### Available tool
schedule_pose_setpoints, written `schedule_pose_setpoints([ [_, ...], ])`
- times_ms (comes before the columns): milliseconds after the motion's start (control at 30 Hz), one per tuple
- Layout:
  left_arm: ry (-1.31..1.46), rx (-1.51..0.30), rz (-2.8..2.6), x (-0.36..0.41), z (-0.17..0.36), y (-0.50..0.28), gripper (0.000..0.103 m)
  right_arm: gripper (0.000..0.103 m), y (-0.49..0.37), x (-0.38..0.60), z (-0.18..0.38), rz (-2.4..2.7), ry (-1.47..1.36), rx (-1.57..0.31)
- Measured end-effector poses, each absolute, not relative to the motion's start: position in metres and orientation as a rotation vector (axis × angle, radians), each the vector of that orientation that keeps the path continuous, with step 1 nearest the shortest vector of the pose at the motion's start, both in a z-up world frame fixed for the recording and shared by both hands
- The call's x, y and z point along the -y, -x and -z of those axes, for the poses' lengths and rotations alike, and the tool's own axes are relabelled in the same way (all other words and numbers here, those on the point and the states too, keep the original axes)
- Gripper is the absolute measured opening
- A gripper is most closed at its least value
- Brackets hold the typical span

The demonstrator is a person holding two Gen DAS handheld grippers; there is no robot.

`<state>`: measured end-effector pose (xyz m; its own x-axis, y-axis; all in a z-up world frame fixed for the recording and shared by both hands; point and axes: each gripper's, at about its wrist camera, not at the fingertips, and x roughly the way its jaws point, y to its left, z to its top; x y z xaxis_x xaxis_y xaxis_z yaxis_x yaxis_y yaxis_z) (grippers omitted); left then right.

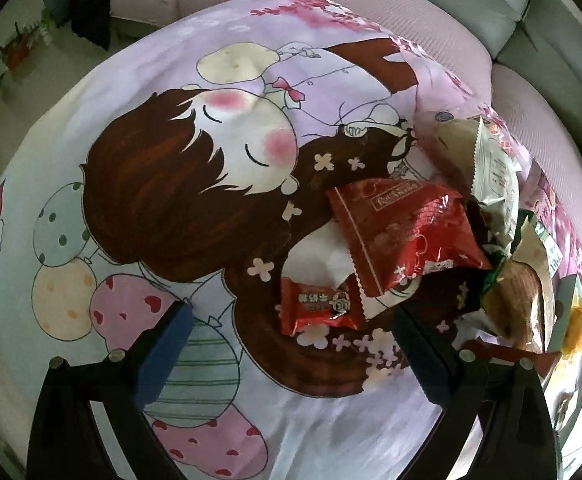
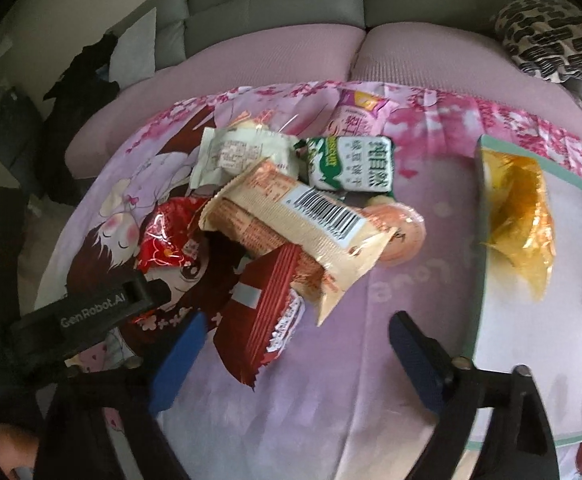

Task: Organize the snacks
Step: 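Grasp the red chocolate bag with left tool while right tool grasps red biscuit box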

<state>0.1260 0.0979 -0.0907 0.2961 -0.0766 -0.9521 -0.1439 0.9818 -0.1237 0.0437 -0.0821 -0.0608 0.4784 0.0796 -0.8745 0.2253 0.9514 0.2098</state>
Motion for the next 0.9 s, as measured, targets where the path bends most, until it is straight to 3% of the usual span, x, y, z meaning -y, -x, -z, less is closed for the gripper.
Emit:
schedule_pose_setpoints([
  [233, 0.204, -1.269, -0.03, -0.097, 0.093, -0.129, 0.099, 0.052, -0.046, 0.081, 0.061, 0.04, -0.367, -1.052],
  [600, 0.241, -1.269, 0.0, -0.088, 0.089, -0.13, 0.099, 0.033, -0.046, 0.084, 0.056, 0.016, -0.418, -1.019],
  [900, 0.294, -1.194, 0.06, -0.081, 0.073, -0.135, 0.099, 0.03, -0.045, 0.094, 0.056, 0.025, -0.457, -1.013],
])
